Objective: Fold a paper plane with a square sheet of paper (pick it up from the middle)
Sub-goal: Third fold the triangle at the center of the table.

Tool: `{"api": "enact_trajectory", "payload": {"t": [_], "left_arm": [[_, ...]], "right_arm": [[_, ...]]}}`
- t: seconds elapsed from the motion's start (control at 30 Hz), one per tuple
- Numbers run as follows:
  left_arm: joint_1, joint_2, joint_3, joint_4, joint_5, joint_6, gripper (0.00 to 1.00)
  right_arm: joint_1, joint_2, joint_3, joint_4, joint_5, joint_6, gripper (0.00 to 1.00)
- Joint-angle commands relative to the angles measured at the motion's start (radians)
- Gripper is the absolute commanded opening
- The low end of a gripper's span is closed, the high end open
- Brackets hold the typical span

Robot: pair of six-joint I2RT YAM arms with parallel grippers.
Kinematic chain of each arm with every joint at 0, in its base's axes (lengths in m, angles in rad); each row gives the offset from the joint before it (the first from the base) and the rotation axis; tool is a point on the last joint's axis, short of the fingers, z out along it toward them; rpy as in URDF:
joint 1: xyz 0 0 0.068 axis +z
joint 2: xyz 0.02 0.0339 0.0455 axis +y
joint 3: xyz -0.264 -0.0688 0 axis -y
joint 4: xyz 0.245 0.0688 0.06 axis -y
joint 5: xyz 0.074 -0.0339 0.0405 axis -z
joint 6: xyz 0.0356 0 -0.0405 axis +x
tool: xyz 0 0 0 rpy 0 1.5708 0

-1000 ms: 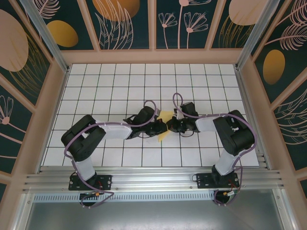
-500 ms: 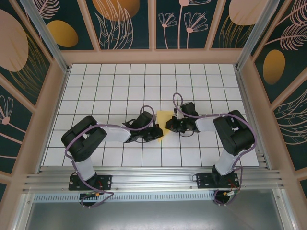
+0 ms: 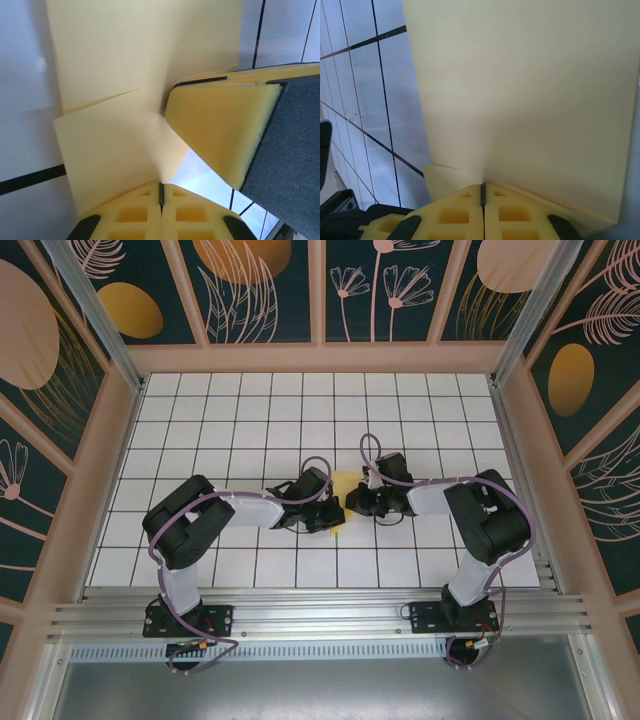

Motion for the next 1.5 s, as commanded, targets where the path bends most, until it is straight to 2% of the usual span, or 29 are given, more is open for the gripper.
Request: {"api": "enact_trajectory", "payload": {"t": [0.0,0.43,0.57,0.83,1.03,1.47], "left_arm": [[-0.003,0.023,-0.005,-0.044,0.023,0.018,0.02],[-0.004,-0.082,-0.055,-0.127,0.027,0.086,0.08],[-0.004,-0.114,-0.037,-0.087,0.033,0.079,0.1],[-0.01,-0.058,-0.005,-0.069,0.093,0.08,0.11],[-0.016,-0.02,-0.015,-0.114,0.049,0.085,0.11],[-0.016,-0.099,-0.15,-0.019,0.074,0.022,0.1]], "right_arm": [[0.006,0.069,-0.029,-0.081,0.157,-0.012,0.07],[0.008,0.074,-0.03,-0.086,0.167,-0.009,0.07],[0.007,0.076,-0.028,-0.089,0.168,-0.008,0.07],[0.008,0.071,-0.026,-0.094,0.173,-0.009,0.07],[0.008,0.07,-0.033,-0.093,0.172,-0.008,0.07],[0.009,0.074,-0.03,-0.095,0.175,-0.011,0.07]]}}
